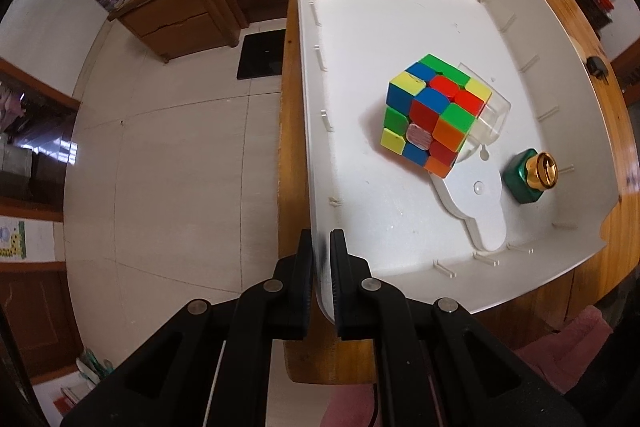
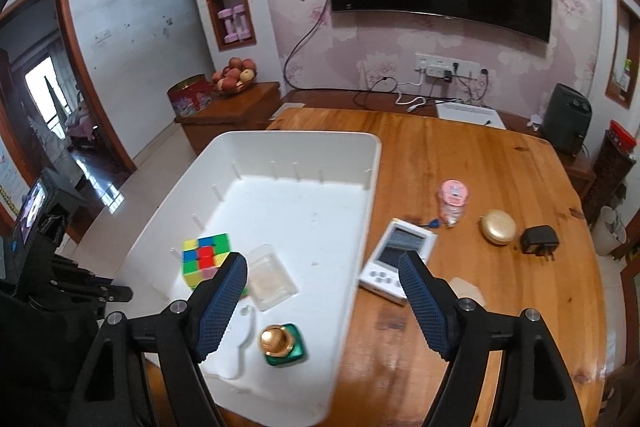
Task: Organize rigid objects
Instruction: 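Withdraw the right gripper and move it to the beige wedge block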
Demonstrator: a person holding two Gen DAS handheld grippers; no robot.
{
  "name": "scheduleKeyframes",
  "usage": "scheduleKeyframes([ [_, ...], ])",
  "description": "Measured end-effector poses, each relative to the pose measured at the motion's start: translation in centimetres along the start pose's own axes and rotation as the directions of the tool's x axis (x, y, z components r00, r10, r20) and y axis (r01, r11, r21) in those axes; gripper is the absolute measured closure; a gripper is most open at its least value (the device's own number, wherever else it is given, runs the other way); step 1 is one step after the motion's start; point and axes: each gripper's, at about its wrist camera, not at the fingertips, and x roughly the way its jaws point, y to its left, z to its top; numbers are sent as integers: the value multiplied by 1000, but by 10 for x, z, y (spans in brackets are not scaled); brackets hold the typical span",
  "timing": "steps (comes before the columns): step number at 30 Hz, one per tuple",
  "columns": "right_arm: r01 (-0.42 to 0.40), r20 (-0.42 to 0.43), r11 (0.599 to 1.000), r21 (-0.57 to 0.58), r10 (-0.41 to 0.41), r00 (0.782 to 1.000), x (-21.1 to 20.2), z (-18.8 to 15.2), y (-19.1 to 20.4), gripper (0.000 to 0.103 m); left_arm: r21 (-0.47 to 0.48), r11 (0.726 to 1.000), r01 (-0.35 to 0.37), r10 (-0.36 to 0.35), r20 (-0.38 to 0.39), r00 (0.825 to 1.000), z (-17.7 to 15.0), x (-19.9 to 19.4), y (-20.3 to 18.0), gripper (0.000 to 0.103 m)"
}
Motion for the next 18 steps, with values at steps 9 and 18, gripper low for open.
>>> scheduleKeyframes([
  [9, 23, -8, 1000, 13, -23, 1000, -2, -5, -35, 22, -39, 999, -29, 29, 5, 1000, -1, 0, -2, 95],
  [18, 29, -59, 1000, -4, -29, 998, 6, -14, -64, 22, -72, 997, -40, 41, 11, 999, -1, 0, -2, 95],
])
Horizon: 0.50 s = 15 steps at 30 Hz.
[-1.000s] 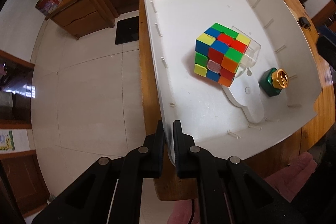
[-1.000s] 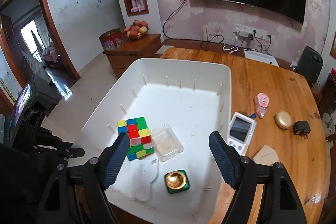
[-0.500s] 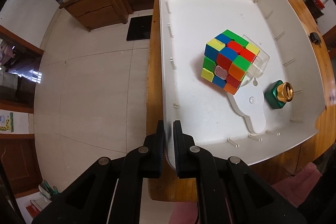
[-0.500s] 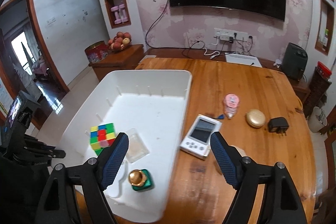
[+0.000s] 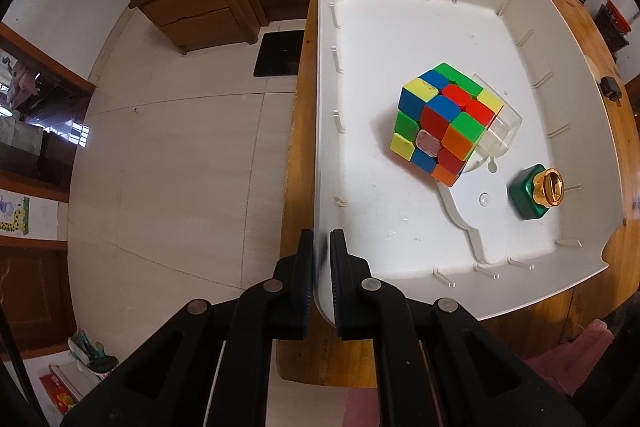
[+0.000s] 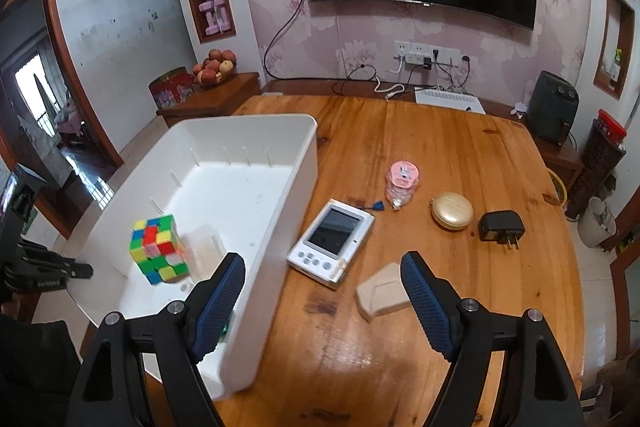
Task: Organize rigid objects
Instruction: 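Withdraw the right gripper and move it to the beige wedge block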
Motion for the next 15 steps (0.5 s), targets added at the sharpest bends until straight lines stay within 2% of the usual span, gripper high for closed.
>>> scheduleKeyframes([
  [15, -1, -100, 1000, 22, 3, 995, 36, -15, -43, 22, -65, 997, -37, 35, -26, 999, 2, 2, -1, 94],
])
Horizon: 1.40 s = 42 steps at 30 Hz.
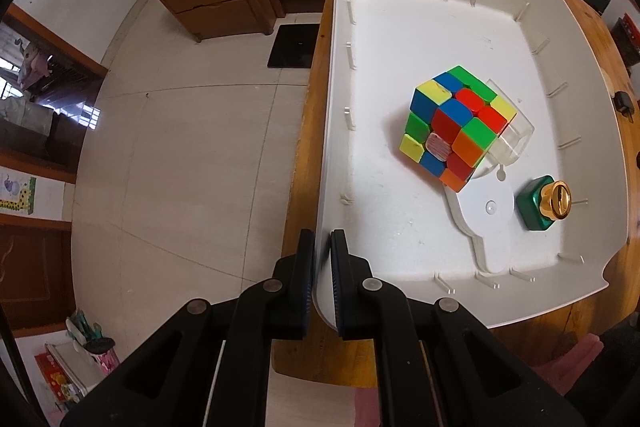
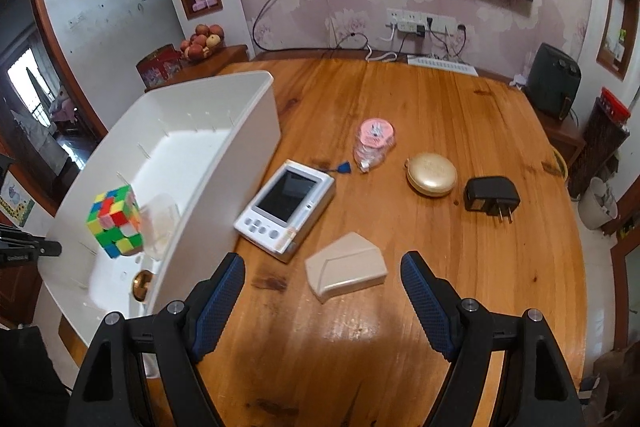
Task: Organize rigid objects
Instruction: 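Withdraw the right gripper and move it to the beige wedge block, then grasp the beige wedge-shaped block with the right gripper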
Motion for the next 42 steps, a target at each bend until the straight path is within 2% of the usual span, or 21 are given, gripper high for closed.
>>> scheduleKeyframes([
  [18, -5, -144, 1000, -3, 5, 990, 53, -4, -22, 22, -57, 998, -34, 34, -7, 999, 0, -2, -2, 92],
  [40, -13, -181, 1000, -26, 9, 983, 77, 0, -22, 23, -62, 996, -66, 66, -10, 998, 0, 0, -3, 90],
  [42, -18, -183, 999, -30, 12, 983, 79, -1, -21, 26, -59, 996, -67, 66, -11, 998, 0, 0, -3, 90],
])
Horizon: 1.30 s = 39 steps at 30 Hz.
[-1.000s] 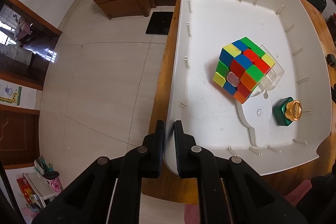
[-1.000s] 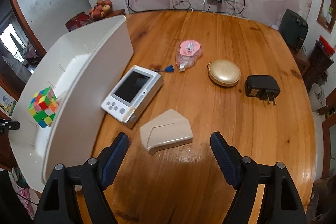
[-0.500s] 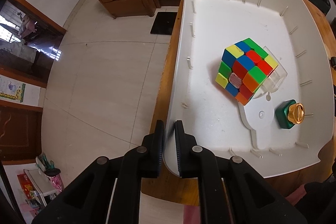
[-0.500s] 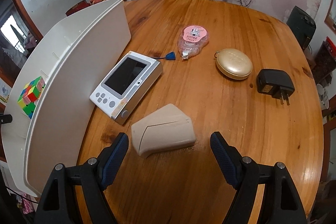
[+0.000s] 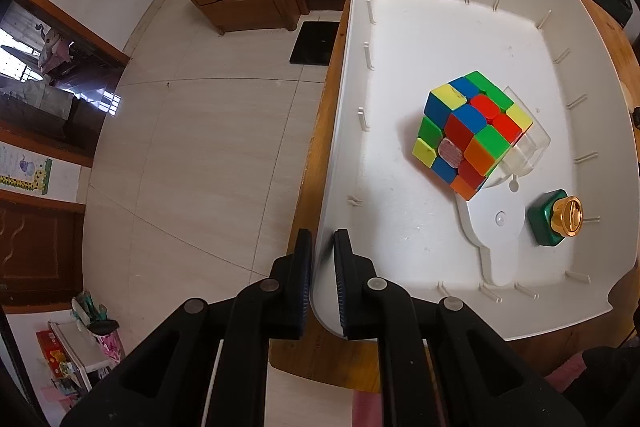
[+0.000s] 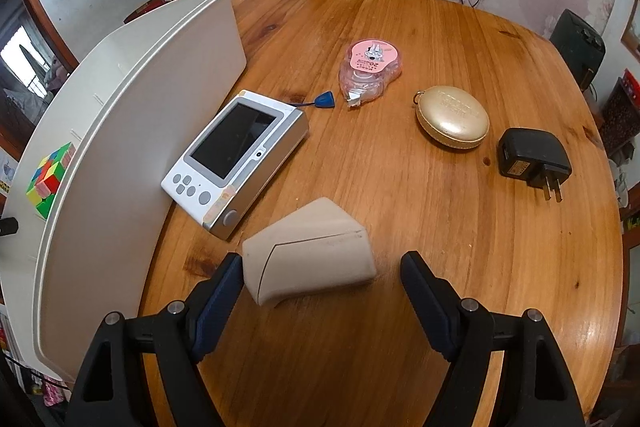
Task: Organize rigid objects
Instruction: 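Grasp the beige wedge-shaped block with the right gripper, then carry the beige block into the tray beside the green jar and release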
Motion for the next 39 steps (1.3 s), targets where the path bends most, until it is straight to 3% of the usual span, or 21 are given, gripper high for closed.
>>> scheduleKeyframes([
  [8, -10, 8, 1000, -17, 10, 1000, 2, 0, 3, 39, -1, 1000, -4, 4, 2, 1000, -1, 0, 0, 90],
  [21, -22, 19, 1000, -11, 22, 1000, 0, -2, 6, 39, 11, 1000, -15, 15, 8, 1000, -4, -4, -2, 90],
  [39, -62, 106, 998, -19, 64, 992, -38, 0, 22, 39, 46, 999, -13, 12, 25, 1000, -7, -5, -6, 90],
])
